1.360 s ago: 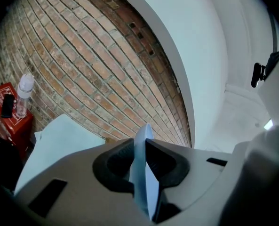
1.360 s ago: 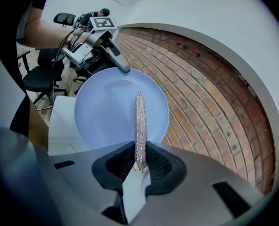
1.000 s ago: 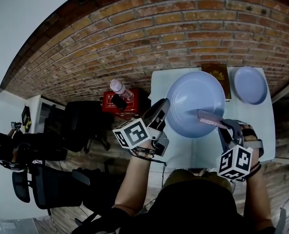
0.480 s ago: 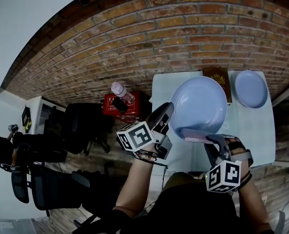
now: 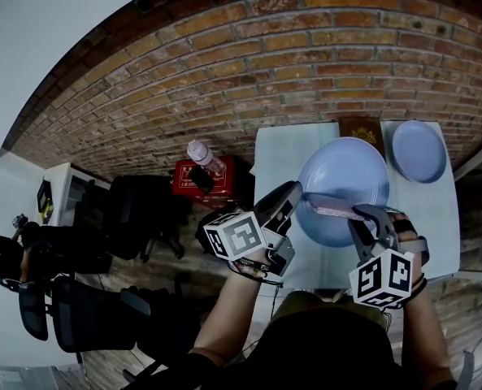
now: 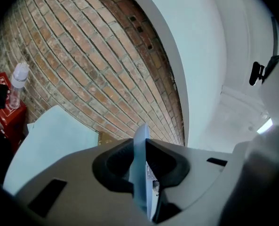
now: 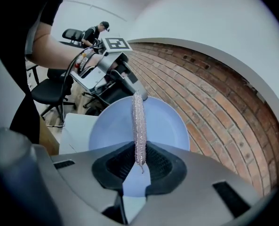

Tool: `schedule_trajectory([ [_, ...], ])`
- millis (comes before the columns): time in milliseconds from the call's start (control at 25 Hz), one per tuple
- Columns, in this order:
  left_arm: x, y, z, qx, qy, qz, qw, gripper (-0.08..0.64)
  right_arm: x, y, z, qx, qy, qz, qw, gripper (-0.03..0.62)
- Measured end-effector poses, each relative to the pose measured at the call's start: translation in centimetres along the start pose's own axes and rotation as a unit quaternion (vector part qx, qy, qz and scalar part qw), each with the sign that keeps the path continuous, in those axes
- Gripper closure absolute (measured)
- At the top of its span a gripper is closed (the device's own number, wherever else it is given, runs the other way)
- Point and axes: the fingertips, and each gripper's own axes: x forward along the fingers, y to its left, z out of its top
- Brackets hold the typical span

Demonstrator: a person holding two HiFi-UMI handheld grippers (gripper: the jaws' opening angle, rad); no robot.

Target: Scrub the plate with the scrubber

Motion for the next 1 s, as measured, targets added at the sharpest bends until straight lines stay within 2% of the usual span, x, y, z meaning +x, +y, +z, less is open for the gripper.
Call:
schedule_trajectory([
  [200, -0.1, -1.2, -0.4, -0.003, 0.006, -0.016, 0.9998, 0.472, -0.2, -2.7, 0.2, 0.004, -0.001, -0.032, 0.999, 0.505],
  [520, -0.7, -2.0, -0.5, 0.003, 0.004, -0.024, 0.9997, 0.472, -1.0, -5.6, -1.7, 0.024, 0.014, -0.075, 0.997, 0.505],
  [760, -0.8, -2.0, -0.3, 0.002, -0.002, -0.022, 0.9997, 0.472, -1.4, -5.0, -2.8, 0.034, 0.021, -0.071, 0.997, 0.505],
  [1000, -0.6, -1.7, -0.2, -0.002, -0.003, -0.015, 0.9999, 0.472, -1.8, -2.7, -2.7, 0.040, 0.013, -0.046, 0.998, 0.505],
])
